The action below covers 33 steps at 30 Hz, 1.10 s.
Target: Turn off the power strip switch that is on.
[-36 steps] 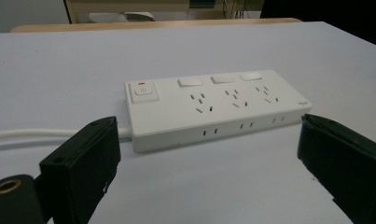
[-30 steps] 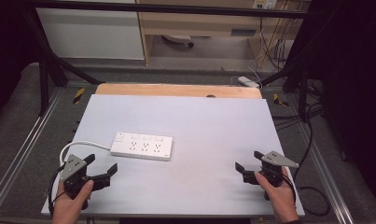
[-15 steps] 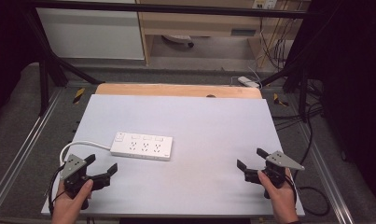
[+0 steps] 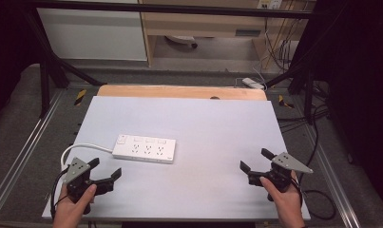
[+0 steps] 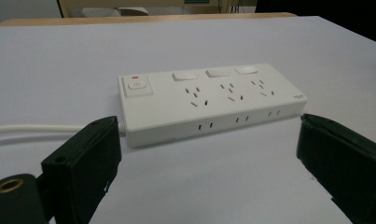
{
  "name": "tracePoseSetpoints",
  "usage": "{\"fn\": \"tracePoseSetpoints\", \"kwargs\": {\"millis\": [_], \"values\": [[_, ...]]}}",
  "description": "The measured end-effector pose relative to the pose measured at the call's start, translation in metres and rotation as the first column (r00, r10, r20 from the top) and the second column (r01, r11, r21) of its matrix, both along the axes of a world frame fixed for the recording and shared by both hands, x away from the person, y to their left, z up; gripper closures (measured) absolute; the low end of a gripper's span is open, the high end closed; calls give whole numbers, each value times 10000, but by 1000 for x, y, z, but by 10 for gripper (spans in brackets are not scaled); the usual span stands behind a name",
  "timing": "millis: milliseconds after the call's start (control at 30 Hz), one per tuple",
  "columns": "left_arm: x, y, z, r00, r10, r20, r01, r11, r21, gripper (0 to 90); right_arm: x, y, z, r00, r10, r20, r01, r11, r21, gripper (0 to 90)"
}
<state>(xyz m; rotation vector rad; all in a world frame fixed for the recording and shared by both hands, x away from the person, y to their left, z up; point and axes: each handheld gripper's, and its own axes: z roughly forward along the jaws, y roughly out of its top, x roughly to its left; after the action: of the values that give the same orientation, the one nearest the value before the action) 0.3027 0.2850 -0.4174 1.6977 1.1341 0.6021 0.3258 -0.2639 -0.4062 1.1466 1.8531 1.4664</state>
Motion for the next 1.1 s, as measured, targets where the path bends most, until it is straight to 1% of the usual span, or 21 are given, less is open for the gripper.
{"fn": "tracePoseSetpoints", "kwargs": {"millis": [33,67,133,200,300,433,500,533,567,600,633,700,767,900,1033,1100], "values": [[0,0,0,10000,-6,-16,6,10000,6,65,-1,2,3,10000,22,-36,-22,10000,70,19],[0,0,0,10000,-15,-20,15,10000,33,65,-1,2,3,10000,22,-36,-22,10000,70,19],[1,1,-1,10000,-7,-23,7,10000,64,66,-1,3,9,10000,37,18,-37,9997,247,26],[1,1,-1,10000,-19,-44,19,10000,34,66,-1,4,12,10000,19,10,-19,9999,161,34],[1,1,-1,10000,-30,-57,30,10000,48,65,0,6,14,10000,92,3,-92,9998,176,44],[1,0,-1,10000,-39,-87,39,10000,45,66,4,9,19,9996,240,-121,-238,9995,209,61],[1,0,-1,10000,-32,-83,32,10000,48,66,7,11,22,9993,329,-172,-325,9992,233,66],[1,0,-1,10000,-32,-88,33,10000,76,66,9,13,25,9990,404,-180,-402,9991,150,67],[1,0,-2,9999,-29,-99,30,10000,85,66,9,13,25,9990,404,-180,-402,9991,150,67],[1,0,-2,9999,-17,-126,18,10000,74,66,12,15,29,9986,501,-183,-497,9986,196,66],[1,0,-2,9999,-18,-123,19,10000,88,66,12,15,29,9986,501,-183,-497,9986,196,66],[1,-1,-2,9999,-31,-123,32,10000,80,66,16,18,36,9983,570,-141,-567,9982,191,66],[1,0,-2,9999,-45,-134,46,9999,99,66,18,20,38,9980,610,-137,-607,9979,212,66],[2,0,-2,9998,-41,-169,42,10000,70,66,27,26,48,9977,669,-62,-668,9977,149,62],[2,0,-2,9999,-24,-164,25,10000,85,66,32,30,52,9973,730,-77,-730,9973,53,56],[2,-1,-3,9998,-12,-173,14,9999,106,66,37,36,56,9969,772,-117,-771,9970,32,53]]}}
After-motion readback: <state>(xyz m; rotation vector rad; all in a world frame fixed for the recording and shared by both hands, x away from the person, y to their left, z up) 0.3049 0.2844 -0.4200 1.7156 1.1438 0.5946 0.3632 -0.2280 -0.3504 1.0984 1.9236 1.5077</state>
